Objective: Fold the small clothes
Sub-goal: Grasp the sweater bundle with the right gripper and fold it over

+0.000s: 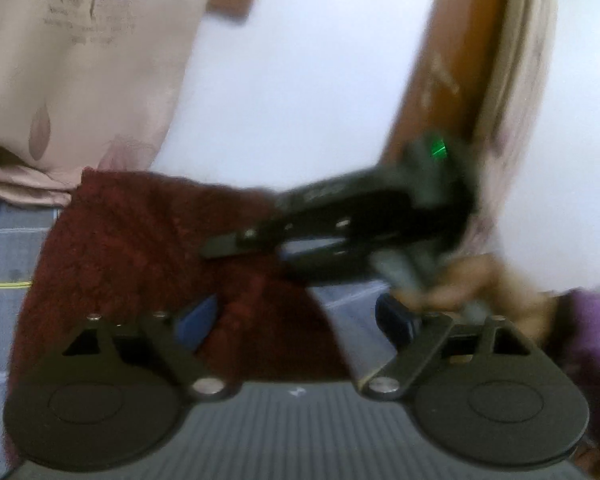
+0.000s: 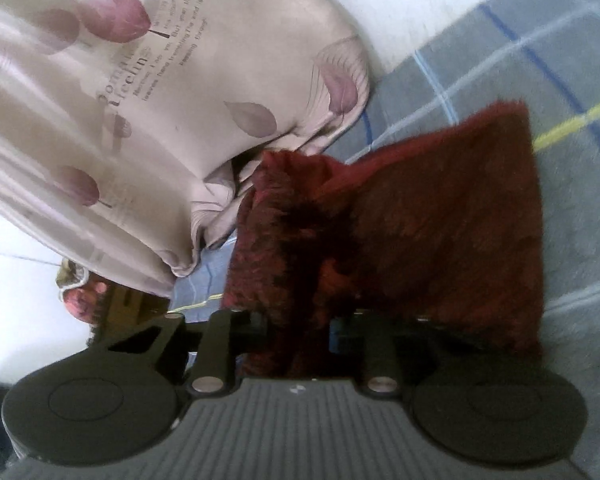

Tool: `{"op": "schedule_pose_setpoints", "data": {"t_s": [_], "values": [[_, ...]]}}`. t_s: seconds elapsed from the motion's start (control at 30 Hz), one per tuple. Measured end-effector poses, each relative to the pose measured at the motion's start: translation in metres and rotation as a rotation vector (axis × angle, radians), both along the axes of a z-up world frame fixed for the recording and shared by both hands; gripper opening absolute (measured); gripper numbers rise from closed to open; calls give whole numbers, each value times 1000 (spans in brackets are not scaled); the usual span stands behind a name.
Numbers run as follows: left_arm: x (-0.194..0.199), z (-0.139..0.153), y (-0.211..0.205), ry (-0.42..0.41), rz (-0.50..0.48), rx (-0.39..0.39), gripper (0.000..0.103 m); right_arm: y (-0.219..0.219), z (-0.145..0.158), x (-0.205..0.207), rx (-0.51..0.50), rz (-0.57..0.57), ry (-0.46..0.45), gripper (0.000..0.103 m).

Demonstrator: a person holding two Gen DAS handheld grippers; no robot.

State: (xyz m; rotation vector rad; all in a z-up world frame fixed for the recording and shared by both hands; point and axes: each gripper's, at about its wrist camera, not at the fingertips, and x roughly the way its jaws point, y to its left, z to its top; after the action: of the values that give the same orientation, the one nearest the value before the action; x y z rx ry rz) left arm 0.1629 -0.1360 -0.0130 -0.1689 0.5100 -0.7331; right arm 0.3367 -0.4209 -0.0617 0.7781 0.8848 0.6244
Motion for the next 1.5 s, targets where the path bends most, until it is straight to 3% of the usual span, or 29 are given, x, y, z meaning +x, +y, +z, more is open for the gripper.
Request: {"op": "schedule_pose_setpoints", "data": {"t_s": [0.1,0.23,0.43,0.57,0.73,0.93,1.03,1.1,1.13,1.23,1.33,1.4,1.5], "values": [[-29,23,35,-31,44,-111,87,-3,4,-1,1,-7,-38,25],[-38,35,77,-106,171,-123,94,-12,27,7,18,-17,-121,25],[-2,11,83,62,211,-148,94,-44,51,36,34,-80,-201,24],[3,6,61,56,166,-123,94,-73,28,54,45,-119,-177,24],[10,11,43,31,126,-130,94,-98,-27,50,84,-163,-124,24],[20,-4,14,48,80,-37,94,-102,-65,36,137,-190,-125,26],[14,-12,7,34,72,1,94,-104,-63,32,183,-225,-120,45],[10,-15,4,21,61,25,95,-111,-54,21,208,-261,-138,65],[8,-17,3,13,56,37,95,-115,-45,13,188,-292,-159,68],[5,-20,-3,-13,32,90,96,-121,-15,-21,111,-349,-242,69],[2,-23,-10,-44,7,165,97,-111,2,-53,100,-272,-256,69],[-1,-24,-13,-69,-8,198,97,-94,8,-69,76,-206,-218,70],[-2,-25,-11,-72,-3,191,98,-61,15,-87,-2,-117,-198,70]]}}
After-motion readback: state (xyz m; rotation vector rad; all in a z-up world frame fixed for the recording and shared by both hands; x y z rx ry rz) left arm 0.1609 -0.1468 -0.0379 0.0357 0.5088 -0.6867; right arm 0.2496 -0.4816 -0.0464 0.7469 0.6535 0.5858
